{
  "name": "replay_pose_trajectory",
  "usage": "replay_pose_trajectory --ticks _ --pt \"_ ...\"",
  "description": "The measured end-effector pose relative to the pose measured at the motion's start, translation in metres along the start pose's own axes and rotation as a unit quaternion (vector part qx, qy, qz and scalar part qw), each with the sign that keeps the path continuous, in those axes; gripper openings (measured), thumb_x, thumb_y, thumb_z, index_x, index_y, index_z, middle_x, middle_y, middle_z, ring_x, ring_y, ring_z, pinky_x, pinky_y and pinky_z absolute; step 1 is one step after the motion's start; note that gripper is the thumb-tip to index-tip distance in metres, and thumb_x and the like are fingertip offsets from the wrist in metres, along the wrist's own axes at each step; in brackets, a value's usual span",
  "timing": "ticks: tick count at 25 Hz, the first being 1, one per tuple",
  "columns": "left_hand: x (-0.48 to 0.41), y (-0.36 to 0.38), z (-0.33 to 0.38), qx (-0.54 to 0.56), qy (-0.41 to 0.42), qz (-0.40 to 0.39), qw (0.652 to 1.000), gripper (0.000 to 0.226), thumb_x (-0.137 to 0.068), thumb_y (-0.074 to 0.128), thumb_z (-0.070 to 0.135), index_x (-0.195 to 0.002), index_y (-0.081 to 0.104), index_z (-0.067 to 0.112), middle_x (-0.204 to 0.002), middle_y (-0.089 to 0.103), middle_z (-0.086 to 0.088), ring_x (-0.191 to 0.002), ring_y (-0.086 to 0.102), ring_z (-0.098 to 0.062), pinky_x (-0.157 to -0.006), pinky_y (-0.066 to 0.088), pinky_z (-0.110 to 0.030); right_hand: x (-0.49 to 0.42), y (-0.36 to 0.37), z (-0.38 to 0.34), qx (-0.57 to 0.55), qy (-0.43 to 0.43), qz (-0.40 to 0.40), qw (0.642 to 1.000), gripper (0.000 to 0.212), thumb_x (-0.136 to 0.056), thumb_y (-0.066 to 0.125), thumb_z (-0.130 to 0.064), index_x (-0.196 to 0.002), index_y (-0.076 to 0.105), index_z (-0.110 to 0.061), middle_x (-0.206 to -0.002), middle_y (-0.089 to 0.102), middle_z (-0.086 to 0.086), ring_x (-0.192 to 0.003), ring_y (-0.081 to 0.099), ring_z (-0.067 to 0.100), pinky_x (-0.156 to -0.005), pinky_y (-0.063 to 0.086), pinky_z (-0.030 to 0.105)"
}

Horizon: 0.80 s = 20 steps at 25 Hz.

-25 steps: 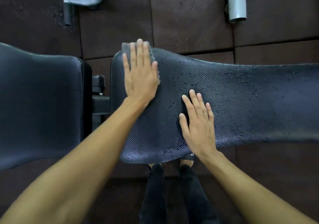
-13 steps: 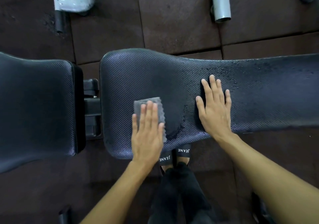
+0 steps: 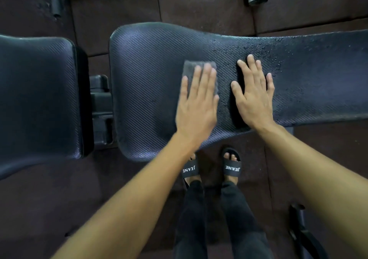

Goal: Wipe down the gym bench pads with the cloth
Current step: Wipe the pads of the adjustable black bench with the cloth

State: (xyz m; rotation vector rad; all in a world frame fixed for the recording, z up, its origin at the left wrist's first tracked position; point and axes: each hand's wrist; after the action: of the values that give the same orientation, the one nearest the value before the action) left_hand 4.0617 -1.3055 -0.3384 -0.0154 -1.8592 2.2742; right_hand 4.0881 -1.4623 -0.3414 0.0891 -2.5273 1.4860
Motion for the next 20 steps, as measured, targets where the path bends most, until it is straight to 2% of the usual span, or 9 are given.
replay_pose_trajectory --ticks 2,4,7,10,12,17,20 --pt "0.055 0.004 0.010 0.002 0.026 -0.013 1.000 0.058 -0.107 0.022 0.033 -0.157 0.007 0.009 -0.165 0.006 -0.008 -0.153 0.003 -0.024 -0.122 0.014 -0.049 0.000 -0.001 0.000 -0.003 0.001 -0.001 1.000 0.054 -0.103 0.038 -0.038 -0.155 0.024 -0.031 -0.166 0.009 -0.009 -0.153 0.002 0.010 -0.122 -0.004 0.040" --pt "0.101 0.007 0.002 -0.034 0.012 -0.016 0.999 0.059 -0.106 0.027 0.032 -0.157 0.010 0.009 -0.165 0.010 -0.007 -0.152 0.008 -0.023 -0.122 0.018 -0.048 0.001 -0.002 0.000 -0.003 0.000 -0.004 1.000 0.055 -0.103 0.037 -0.038 -0.156 0.023 -0.031 -0.166 0.008 -0.009 -0.153 0.001 0.010 -0.123 -0.005 0.041" --pt "0.117 0.004 -0.037 -0.072 -0.083 0.005 0.994 0.060 -0.104 0.029 0.032 -0.156 0.015 0.007 -0.164 0.015 -0.009 -0.152 0.013 -0.023 -0.122 0.018 -0.048 0.001 -0.001 0.001 0.001 -0.003 -0.005 1.000 0.055 -0.103 0.036 -0.039 -0.156 0.022 -0.031 -0.167 0.007 -0.008 -0.153 0.000 0.011 -0.122 -0.006 0.040" --pt "0.091 -0.005 -0.068 -0.065 -0.206 0.034 0.976 0.057 -0.106 0.023 0.033 -0.157 0.015 0.008 -0.164 0.015 -0.009 -0.152 0.012 -0.024 -0.123 0.014 -0.047 0.001 -0.001 0.002 0.001 -0.008 -0.006 1.000 0.056 -0.103 0.035 -0.040 -0.156 0.021 -0.030 -0.167 0.006 -0.008 -0.153 0.000 0.011 -0.122 -0.006 0.041" --pt "0.061 -0.007 -0.073 -0.050 -0.238 0.045 0.969 0.057 -0.106 0.018 0.035 -0.157 0.012 0.010 -0.165 0.011 -0.007 -0.152 0.008 -0.023 -0.124 0.011 -0.047 0.001 -0.001 0.003 0.002 -0.011 -0.008 1.000 0.056 -0.103 0.034 -0.041 -0.157 0.020 -0.030 -0.167 0.005 -0.007 -0.153 -0.001 0.012 -0.122 -0.006 0.041" --pt "0.012 0.006 -0.013 -0.029 -0.203 0.069 0.976 0.057 -0.106 0.019 0.035 -0.157 0.015 0.009 -0.164 0.014 -0.008 -0.152 0.011 -0.024 -0.123 0.015 -0.047 -0.002 -0.014 0.008 -0.013 -0.032 -0.052 0.998 0.055 -0.104 0.036 -0.039 -0.156 0.023 -0.031 -0.167 0.006 -0.008 -0.153 0.000 0.011 -0.121 -0.004 0.037" --pt "0.042 0.018 0.025 -0.038 -0.146 0.055 0.987 0.056 -0.107 0.022 0.032 -0.157 0.014 0.009 -0.165 0.012 -0.007 -0.152 0.010 -0.022 -0.123 0.017 -0.047 -0.003 -0.033 0.026 -0.064 -0.076 -0.047 0.994 0.048 -0.104 0.041 -0.034 -0.150 0.039 -0.024 -0.164 0.022 -0.004 -0.152 0.015 0.014 -0.121 0.010 0.038"
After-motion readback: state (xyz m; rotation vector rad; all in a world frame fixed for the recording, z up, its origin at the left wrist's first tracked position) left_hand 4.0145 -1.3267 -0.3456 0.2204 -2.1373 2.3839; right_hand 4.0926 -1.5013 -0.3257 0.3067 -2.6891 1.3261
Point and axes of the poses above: each hand's wrist, its own x-axis away from the middle knuckle, its own y-axis out of the palm, z = x × y
